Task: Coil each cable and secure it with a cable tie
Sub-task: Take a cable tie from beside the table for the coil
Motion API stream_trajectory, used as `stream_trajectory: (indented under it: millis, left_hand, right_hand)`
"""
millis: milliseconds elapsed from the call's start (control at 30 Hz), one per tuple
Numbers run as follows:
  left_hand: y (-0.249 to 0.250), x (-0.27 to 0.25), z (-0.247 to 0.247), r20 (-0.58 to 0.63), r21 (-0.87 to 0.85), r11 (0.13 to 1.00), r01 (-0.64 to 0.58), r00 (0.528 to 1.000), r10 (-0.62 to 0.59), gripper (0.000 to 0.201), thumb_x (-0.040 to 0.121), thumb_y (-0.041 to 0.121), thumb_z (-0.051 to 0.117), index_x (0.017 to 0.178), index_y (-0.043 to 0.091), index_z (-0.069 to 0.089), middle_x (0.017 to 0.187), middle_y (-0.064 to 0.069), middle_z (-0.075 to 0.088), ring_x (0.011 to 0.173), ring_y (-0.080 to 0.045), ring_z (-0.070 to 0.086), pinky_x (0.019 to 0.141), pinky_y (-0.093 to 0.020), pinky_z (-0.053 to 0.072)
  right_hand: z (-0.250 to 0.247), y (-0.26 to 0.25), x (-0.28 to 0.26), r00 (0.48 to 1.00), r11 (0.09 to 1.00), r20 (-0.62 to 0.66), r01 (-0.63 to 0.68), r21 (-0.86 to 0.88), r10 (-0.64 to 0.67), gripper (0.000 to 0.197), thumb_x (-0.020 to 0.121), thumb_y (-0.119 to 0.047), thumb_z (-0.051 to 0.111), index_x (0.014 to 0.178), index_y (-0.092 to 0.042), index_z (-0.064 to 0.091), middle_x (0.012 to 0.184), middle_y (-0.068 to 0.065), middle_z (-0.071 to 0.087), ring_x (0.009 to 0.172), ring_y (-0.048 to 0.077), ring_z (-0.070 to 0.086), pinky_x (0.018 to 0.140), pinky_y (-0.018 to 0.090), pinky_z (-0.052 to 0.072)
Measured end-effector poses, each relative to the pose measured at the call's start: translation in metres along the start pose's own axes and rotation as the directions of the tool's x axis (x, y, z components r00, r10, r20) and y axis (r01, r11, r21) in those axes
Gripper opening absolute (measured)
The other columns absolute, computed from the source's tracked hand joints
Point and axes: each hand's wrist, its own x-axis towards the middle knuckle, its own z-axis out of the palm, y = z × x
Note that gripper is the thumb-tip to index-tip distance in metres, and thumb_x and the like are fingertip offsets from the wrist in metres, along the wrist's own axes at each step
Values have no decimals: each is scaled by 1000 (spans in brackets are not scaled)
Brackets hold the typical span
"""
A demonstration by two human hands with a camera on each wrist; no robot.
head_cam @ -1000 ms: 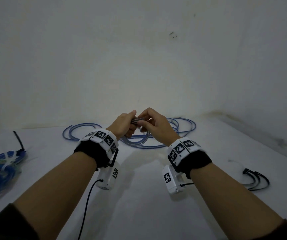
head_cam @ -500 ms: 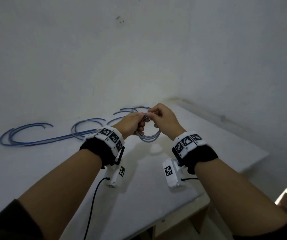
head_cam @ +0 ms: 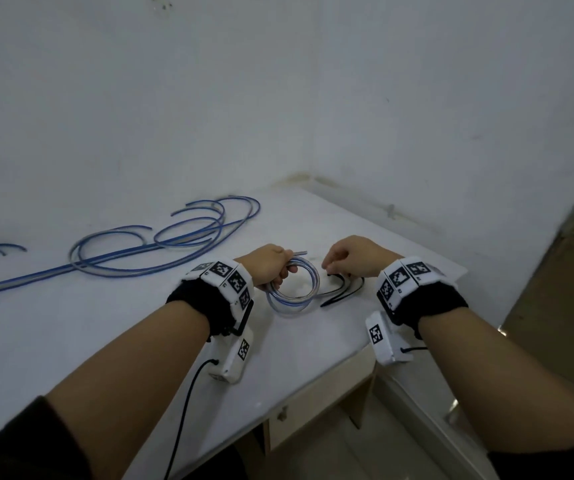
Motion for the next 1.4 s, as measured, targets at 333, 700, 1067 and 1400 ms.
stream_trajectory:
  millis: [333,700,1067,1400]
  left_hand:
    - [7,0,-1,6,-35,998,58,998,-58,43,102,24,27,69,9,49,58,-1,32,47,-11,28,35,-10,26]
    - [13,0,-13,-30,-42,995,85,996,-87,42,101,25,27,69,11,50,59,1,33,50,-11,28,42,-16,27]
    - [10,0,-25,-80,-100,987,122,988,-130,43,101,26,27,68,11,50,57,2,33,42,-8,29,40,-14,27]
    - [-3,-9,-63,-213,-84,995,59,974,-76,41,99,28,30,67,11,50,56,0,36,47,-14,33,52,-23,27]
  right_hand:
    - [8,4,0,985,976,119,142,-163,-123,11,77,-19,73,85,-26,68,75,-10,54,72,7,51,70,19,41]
    - [10,-2,2,978,958,122,190,-216,-166,13,82,-8,65,92,-14,71,84,-6,59,82,11,53,71,18,41]
    - [-2,-11,4,999,995,-10,47,93,-47,7,88,-10,56,83,-9,61,75,1,68,54,11,51,57,26,45]
    - [-2,-75,4,977,653,-182,208,729,-109,16,92,1,46,91,-8,59,71,7,61,46,9,44,48,18,41]
